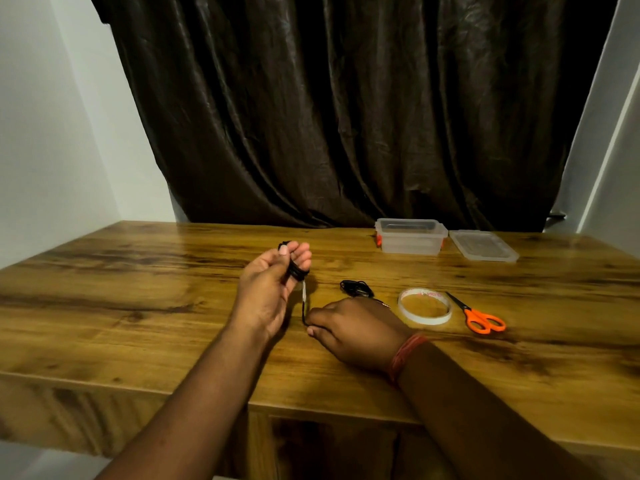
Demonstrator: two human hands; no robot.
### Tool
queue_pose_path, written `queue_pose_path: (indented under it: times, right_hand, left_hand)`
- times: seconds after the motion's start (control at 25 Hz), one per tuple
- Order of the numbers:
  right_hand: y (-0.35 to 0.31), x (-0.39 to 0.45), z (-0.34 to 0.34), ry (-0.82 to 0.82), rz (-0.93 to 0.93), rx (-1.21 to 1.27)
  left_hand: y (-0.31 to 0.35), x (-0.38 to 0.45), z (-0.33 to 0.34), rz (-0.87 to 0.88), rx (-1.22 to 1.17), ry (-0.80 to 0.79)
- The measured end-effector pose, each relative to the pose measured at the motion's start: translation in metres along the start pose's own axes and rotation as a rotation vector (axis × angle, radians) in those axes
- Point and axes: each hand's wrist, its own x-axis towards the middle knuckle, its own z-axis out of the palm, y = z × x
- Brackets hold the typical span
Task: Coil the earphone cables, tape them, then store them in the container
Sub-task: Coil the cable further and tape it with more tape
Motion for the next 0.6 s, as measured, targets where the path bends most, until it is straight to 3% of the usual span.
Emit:
queue_pose_path:
  times: [0.12, 0.28, 0.44, 0.6]
  right_hand:
    - [-0.001, -0.004, -0.008, 0.161, 0.036, 0.163]
    - [0.006, -0.005, -0.011, 0.427, 0.191, 0.311]
    - [0.01, -0.003, -0.016, 0.59, 0.292, 0.423]
    - [0.014, -0.003, -0.016, 0.648, 0.374, 0.495]
  left_hand:
    - [-0.015, -0.007, 0.005, 0.069, 0.399, -0.088]
    - [-0.021, -0.008, -0.002, 0.067, 0.698, -0.271]
    - [-0.017, -0.015, 0.002, -0.096, 0.524, -0.407]
    - [-0.009, -0.019, 0.007, -0.173, 0.407, -0.492]
